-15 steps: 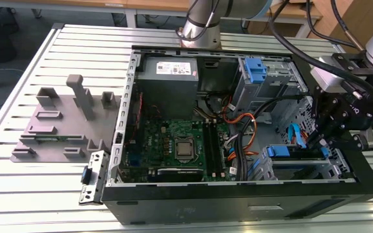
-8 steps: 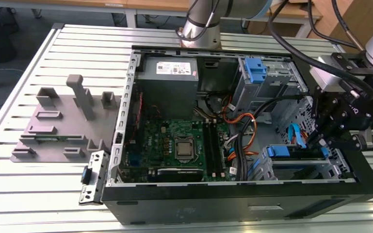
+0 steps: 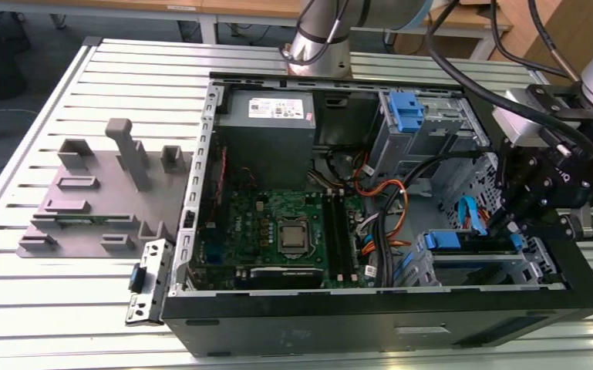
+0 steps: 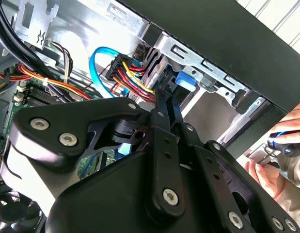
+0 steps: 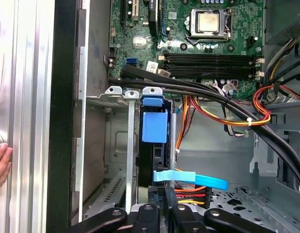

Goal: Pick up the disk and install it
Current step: 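Insert the second disk wire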

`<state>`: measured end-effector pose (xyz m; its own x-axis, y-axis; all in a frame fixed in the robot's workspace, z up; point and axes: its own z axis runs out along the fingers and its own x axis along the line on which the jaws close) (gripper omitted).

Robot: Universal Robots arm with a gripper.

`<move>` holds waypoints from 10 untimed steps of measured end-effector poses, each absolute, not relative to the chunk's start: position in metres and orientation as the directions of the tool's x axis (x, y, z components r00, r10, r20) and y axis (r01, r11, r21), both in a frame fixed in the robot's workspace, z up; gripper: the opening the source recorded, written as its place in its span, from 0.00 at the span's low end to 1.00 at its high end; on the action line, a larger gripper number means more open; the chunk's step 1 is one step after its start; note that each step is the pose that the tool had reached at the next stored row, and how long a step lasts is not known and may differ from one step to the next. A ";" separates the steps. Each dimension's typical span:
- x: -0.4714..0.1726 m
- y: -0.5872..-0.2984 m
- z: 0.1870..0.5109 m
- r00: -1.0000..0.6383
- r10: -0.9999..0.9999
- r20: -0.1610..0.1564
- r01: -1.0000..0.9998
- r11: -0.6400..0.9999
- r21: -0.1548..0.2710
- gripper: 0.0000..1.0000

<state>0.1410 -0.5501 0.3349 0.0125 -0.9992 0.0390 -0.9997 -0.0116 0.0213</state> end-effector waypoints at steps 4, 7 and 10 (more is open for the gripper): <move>0.140 -0.550 0.335 0.012 -0.999 0.039 -1.000 -0.012 0.021 0.17; 0.140 -0.550 0.333 0.012 -0.999 0.039 -1.000 -0.012 0.021 0.17; 0.140 -0.550 0.332 0.012 -0.999 0.039 -1.000 -0.011 0.021 0.17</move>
